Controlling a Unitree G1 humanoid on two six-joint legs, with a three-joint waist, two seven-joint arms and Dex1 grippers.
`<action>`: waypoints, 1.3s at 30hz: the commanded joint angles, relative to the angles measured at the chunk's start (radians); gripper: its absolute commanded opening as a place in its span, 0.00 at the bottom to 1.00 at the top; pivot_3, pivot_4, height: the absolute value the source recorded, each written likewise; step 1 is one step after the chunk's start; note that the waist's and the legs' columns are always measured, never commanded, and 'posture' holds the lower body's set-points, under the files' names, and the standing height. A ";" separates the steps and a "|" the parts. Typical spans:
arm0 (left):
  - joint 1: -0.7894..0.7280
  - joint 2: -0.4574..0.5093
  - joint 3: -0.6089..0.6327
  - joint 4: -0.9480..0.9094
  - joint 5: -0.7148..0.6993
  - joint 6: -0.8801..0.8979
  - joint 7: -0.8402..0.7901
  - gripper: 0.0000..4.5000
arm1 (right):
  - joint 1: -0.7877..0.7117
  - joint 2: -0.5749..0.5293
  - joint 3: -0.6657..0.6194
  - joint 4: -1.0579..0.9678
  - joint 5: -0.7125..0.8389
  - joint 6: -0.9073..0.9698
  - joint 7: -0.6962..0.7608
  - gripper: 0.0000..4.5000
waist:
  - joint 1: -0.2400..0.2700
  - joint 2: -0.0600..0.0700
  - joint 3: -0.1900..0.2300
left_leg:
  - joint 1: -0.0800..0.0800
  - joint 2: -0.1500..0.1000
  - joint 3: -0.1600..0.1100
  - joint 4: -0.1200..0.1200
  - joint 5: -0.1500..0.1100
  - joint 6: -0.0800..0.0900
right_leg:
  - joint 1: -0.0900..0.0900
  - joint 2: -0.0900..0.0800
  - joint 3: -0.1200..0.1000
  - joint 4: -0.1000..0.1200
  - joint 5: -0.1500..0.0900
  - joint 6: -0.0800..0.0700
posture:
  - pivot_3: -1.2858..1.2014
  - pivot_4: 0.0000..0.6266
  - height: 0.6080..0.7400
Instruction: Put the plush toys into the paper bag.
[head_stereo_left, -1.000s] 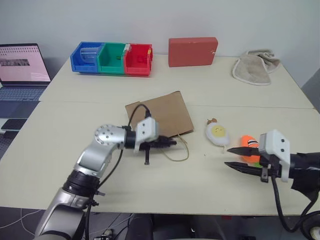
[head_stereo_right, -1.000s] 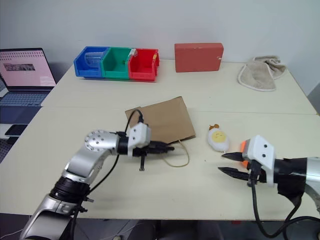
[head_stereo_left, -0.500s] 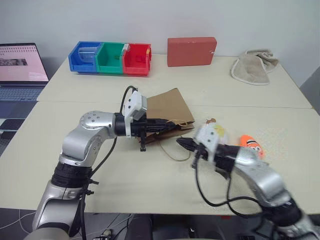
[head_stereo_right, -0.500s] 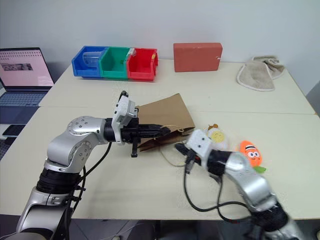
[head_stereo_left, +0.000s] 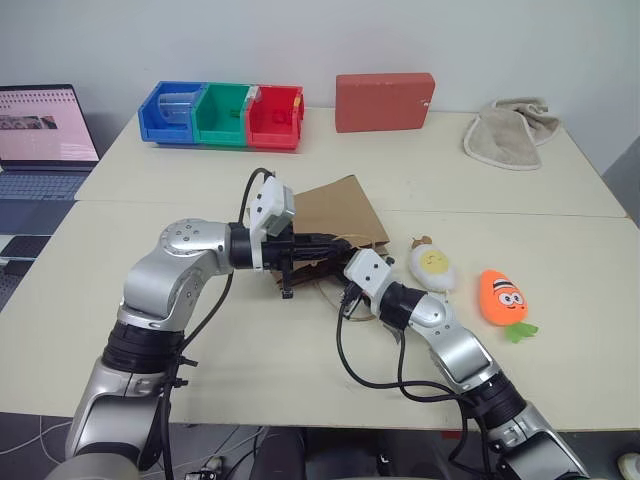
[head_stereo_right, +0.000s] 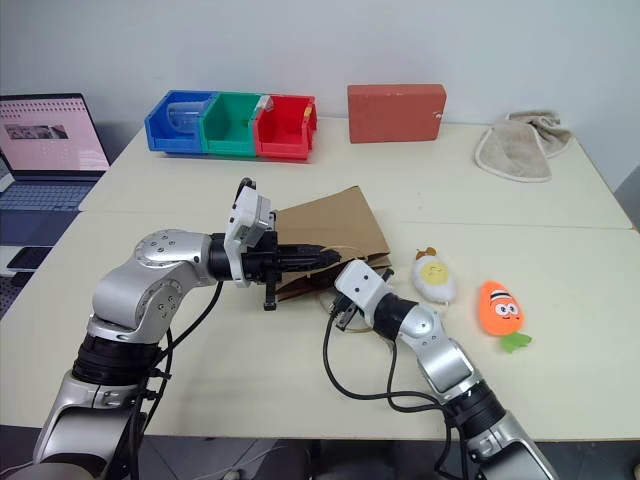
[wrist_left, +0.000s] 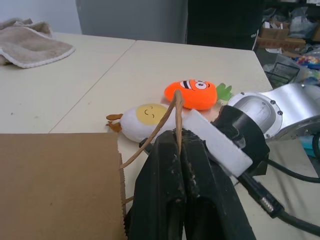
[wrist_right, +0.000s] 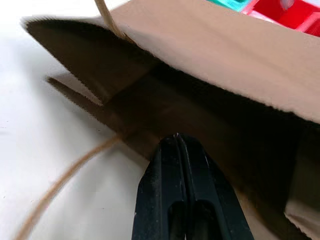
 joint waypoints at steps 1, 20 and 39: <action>-0.049 0.000 0.059 -0.036 -0.058 0.034 0.020 0.00 | -0.030 0.036 0.006 0.063 -0.067 -0.070 -0.078 0.00 | 0.000 0.000 0.000 | 0.000 0.000 0.000 0.000 0.000 0.000 | 0.000 0.000 0.000 0.000 0.000 0.000 | 0.52 0.24 1.00; -0.396 0.002 0.189 0.205 0.001 -0.154 0.137 0.00 | -0.015 0.055 0.012 0.121 -0.128 -0.001 -0.009 0.00 | -0.008 -0.002 -0.001 | 0.000 0.000 -0.001 0.000 0.000 0.000 | 0.000 0.001 0.000 0.000 0.000 0.000 | 0.52 0.24 1.00; -0.229 0.022 0.119 0.090 -0.012 -0.103 0.008 0.00 | -0.025 0.061 -0.049 -0.025 -0.047 0.112 0.070 0.00 | -0.011 -0.001 -0.001 | 0.000 0.000 -0.001 -0.001 0.000 0.000 | -0.001 0.001 0.000 0.000 0.000 0.000 | 0.52 0.24 1.00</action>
